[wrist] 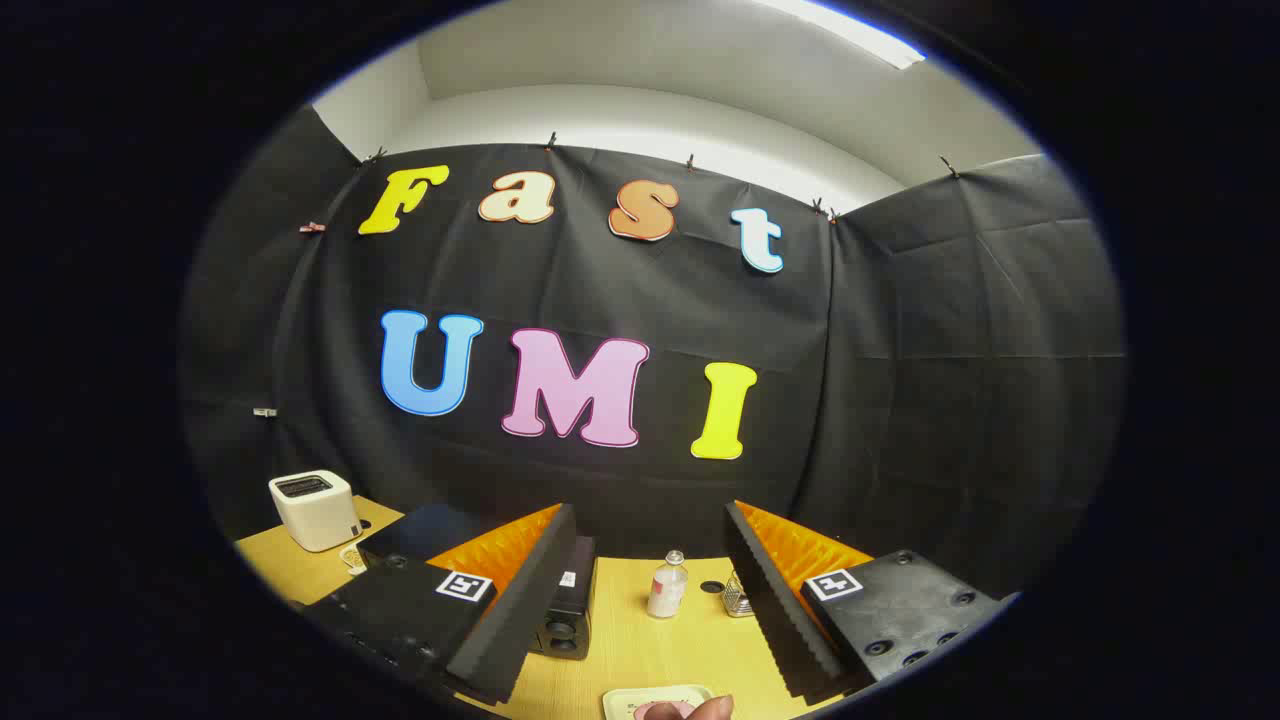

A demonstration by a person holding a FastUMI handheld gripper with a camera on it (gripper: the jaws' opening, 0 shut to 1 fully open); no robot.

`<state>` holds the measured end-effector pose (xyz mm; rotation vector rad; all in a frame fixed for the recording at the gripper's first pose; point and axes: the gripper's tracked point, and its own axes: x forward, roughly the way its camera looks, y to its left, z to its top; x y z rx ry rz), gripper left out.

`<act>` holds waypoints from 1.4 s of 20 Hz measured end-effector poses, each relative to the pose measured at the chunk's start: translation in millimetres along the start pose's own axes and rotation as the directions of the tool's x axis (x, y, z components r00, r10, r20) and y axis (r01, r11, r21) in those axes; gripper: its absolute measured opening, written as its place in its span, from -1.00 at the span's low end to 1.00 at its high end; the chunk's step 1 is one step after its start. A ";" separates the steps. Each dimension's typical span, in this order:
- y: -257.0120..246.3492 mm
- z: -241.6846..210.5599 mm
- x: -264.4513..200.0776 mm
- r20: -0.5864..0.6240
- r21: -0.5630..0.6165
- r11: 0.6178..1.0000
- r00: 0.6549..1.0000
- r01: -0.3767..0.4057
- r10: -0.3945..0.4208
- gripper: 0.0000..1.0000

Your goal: Open the toaster oven, put the food inside, and close the toaster oven door.

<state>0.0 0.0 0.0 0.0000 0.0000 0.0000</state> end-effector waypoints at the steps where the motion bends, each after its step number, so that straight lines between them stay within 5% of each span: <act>1: -0.9 0.1 -0.9 0.000 -0.001 1.000 1.000 0.002 -0.002 0.95; 20: 14.7 0.7 -9.5 -0.002 0.013 1.000 1.000 -0.023 0.023 0.95; 28: 60.0 3.9 0.6 -0.003 0.025 0.997 0.997 -0.078 0.078 0.95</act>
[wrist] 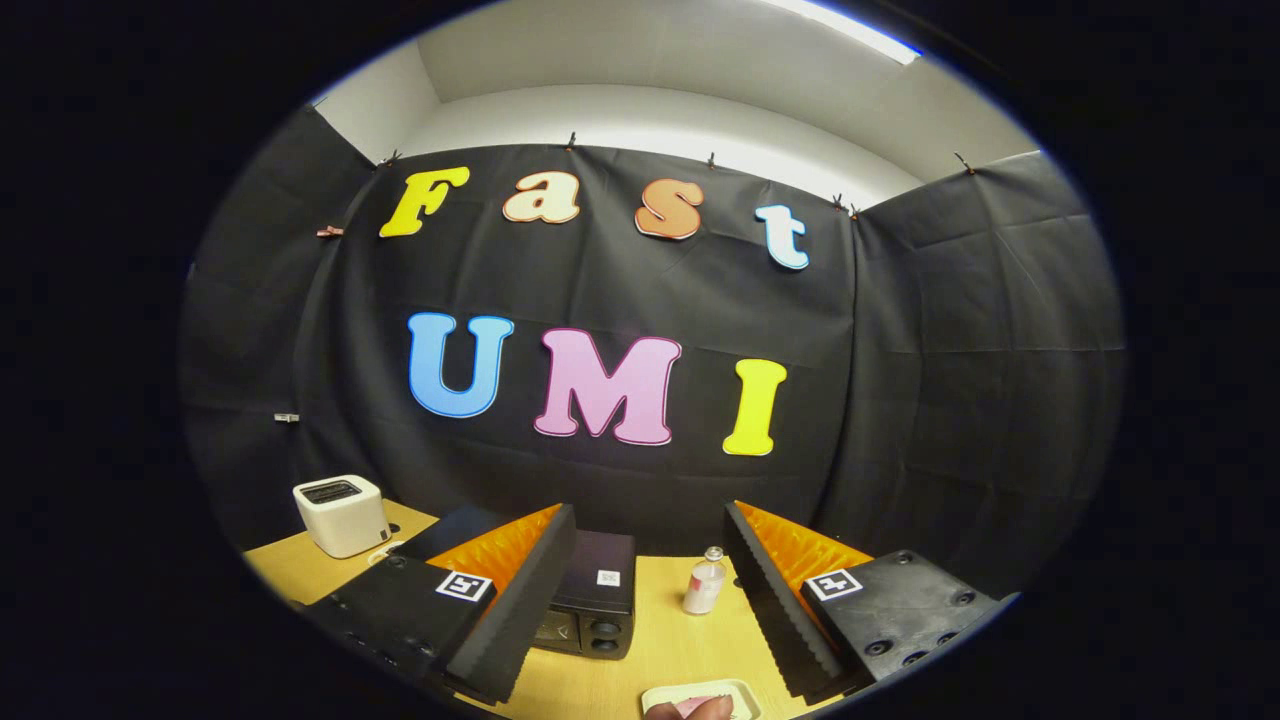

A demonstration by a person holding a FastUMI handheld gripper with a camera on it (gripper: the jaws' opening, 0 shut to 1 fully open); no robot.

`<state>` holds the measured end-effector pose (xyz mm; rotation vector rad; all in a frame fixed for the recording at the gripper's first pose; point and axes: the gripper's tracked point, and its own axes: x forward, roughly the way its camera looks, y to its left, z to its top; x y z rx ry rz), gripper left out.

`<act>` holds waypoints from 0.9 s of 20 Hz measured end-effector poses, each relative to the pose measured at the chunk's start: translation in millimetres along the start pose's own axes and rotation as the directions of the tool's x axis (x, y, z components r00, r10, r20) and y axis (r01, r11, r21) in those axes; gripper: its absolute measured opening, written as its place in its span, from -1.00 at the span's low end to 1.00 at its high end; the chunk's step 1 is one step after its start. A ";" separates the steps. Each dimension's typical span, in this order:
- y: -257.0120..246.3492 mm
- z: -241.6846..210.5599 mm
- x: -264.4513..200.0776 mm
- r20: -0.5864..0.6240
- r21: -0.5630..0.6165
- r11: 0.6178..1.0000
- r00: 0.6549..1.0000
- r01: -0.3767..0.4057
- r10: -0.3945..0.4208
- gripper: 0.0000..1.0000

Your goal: Open the toaster oven, put the food inside, and close the toaster oven door.

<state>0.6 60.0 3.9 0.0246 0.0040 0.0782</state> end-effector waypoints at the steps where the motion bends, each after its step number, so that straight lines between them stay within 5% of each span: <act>1: 5.0 1.5 2.3 0.003 -0.001 1.000 1.000 -0.005 0.005 0.96; 10: 80.9 -4.8 38.0 0.006 0.041 0.998 0.999 -0.045 0.045 0.95; 18: 136.7 -62.9 72.6 -0.049 0.049 0.997 0.997 -0.054 0.056 0.96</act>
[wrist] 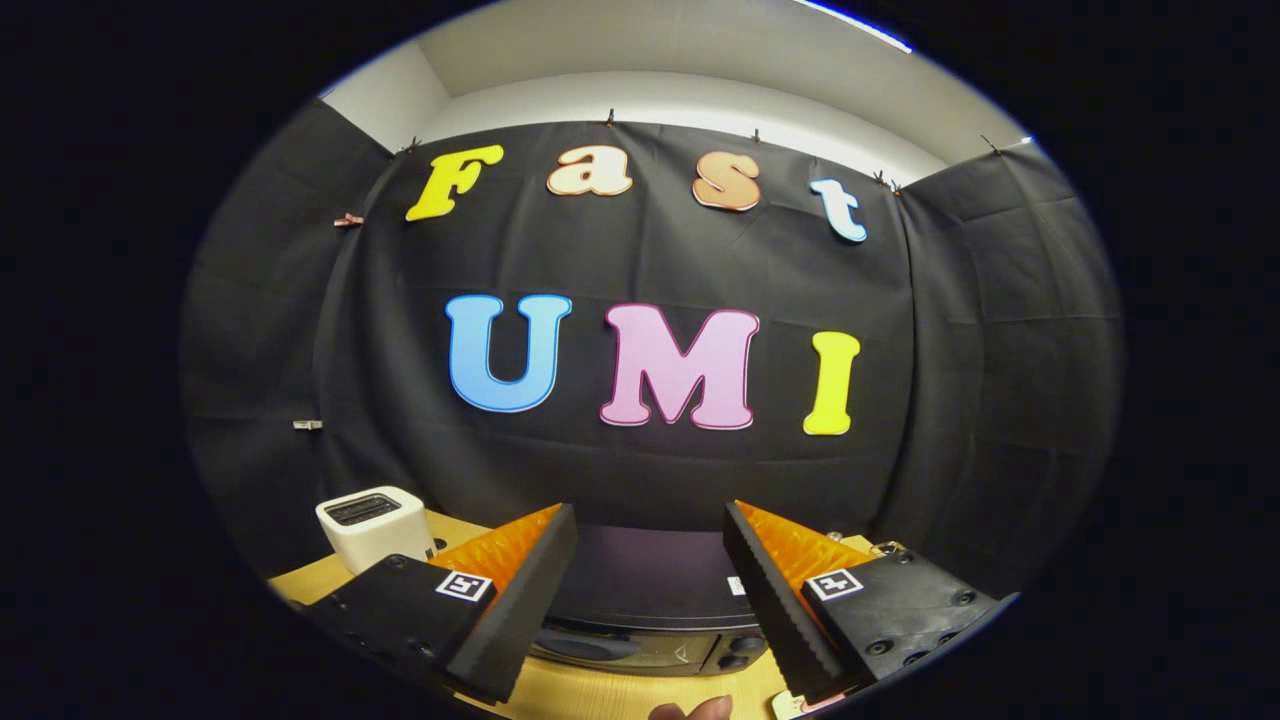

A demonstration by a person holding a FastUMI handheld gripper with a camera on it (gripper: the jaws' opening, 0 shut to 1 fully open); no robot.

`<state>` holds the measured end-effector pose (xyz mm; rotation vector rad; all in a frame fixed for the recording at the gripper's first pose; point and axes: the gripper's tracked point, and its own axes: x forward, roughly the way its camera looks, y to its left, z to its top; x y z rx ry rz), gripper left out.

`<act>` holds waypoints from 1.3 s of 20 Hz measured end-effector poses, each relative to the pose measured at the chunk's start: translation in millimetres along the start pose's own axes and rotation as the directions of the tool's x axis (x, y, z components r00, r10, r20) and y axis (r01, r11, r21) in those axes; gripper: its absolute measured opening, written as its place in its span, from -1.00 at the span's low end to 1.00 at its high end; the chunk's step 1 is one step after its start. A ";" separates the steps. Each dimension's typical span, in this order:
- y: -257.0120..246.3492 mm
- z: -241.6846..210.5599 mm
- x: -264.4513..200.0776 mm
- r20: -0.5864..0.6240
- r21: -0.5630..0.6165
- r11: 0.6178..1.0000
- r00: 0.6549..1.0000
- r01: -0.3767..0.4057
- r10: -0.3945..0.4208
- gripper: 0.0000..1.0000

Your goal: Open the toaster oven, put the food inside, and close the toaster oven door.

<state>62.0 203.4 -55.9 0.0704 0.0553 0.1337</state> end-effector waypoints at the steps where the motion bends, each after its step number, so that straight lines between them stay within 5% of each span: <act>1: 2.7 -12.8 4.6 -0.025 -0.004 1.000 1.000 0.004 -0.004 0.96; 11: 39.5 -140.5 28.3 -0.307 0.049 0.999 0.952 0.012 0.004 0.96; 17: 51.3 -174.9 32.4 -0.399 0.054 0.998 0.917 0.044 -0.019 0.96; 26: 52.9 -178.3 -1.9 -0.390 0.085 0.993 0.920 0.076 -0.037 0.99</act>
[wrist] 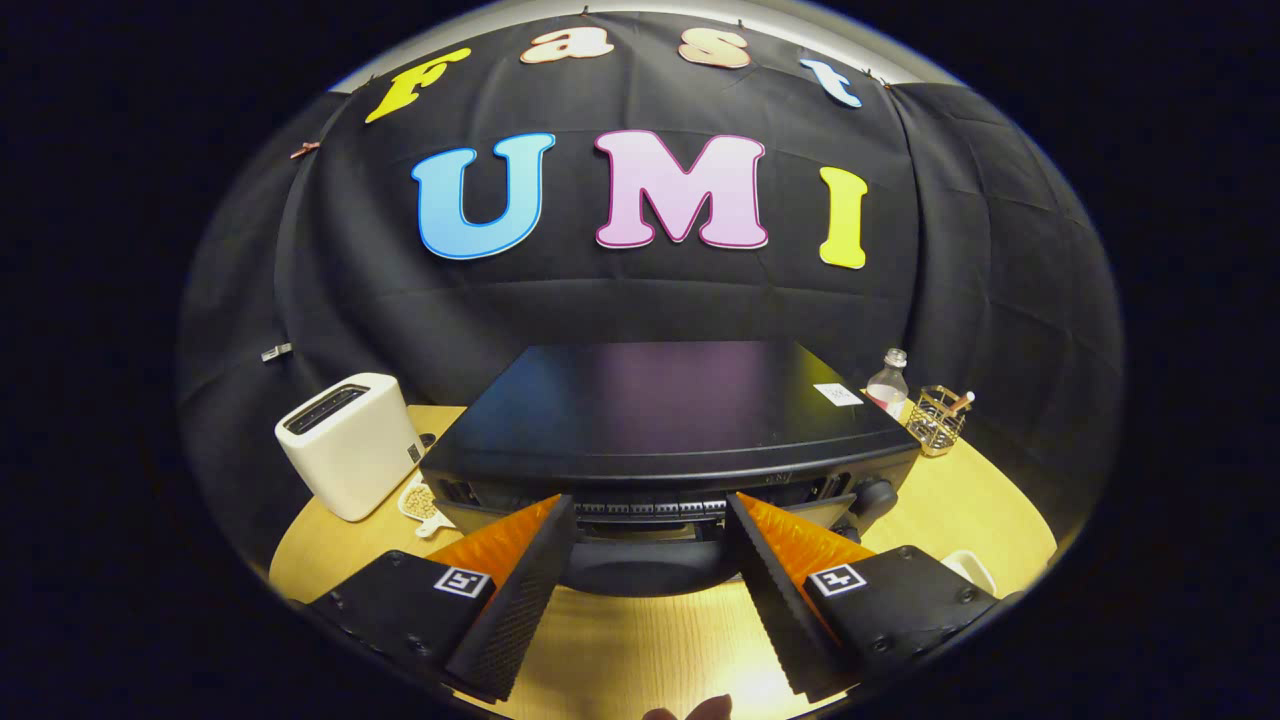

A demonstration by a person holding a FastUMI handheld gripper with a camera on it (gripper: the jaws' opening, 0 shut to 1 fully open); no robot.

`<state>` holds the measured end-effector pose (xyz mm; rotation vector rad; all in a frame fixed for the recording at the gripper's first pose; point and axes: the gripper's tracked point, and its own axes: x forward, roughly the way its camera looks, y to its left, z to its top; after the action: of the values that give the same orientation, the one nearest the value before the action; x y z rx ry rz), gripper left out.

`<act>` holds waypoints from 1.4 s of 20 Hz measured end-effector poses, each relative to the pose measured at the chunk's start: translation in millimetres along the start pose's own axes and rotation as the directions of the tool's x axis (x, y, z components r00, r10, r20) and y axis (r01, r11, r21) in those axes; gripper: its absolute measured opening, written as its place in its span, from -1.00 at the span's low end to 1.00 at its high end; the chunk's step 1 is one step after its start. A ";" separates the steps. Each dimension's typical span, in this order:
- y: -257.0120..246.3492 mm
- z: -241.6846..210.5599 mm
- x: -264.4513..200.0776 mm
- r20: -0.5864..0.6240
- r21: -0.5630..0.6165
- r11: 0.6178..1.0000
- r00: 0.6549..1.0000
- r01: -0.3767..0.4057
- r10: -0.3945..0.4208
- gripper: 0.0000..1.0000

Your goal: Open the toaster oven, put the food inside, and close the toaster oven door.

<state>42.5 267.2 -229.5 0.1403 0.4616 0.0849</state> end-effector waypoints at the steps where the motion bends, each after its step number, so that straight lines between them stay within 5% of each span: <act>1: -0.3 -6.1 -7.8 -0.006 0.002 1.000 1.000 -0.003 0.003 0.99; 14: -1.2 -76.2 -53.8 -0.181 -0.011 1.000 0.983 -0.006 0.004 0.98; 28: -10.4 -139.2 -67.2 -0.381 -0.004 0.999 0.924 -0.032 0.028 0.98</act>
<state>-79.4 265.4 -325.0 0.1209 0.8490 0.1463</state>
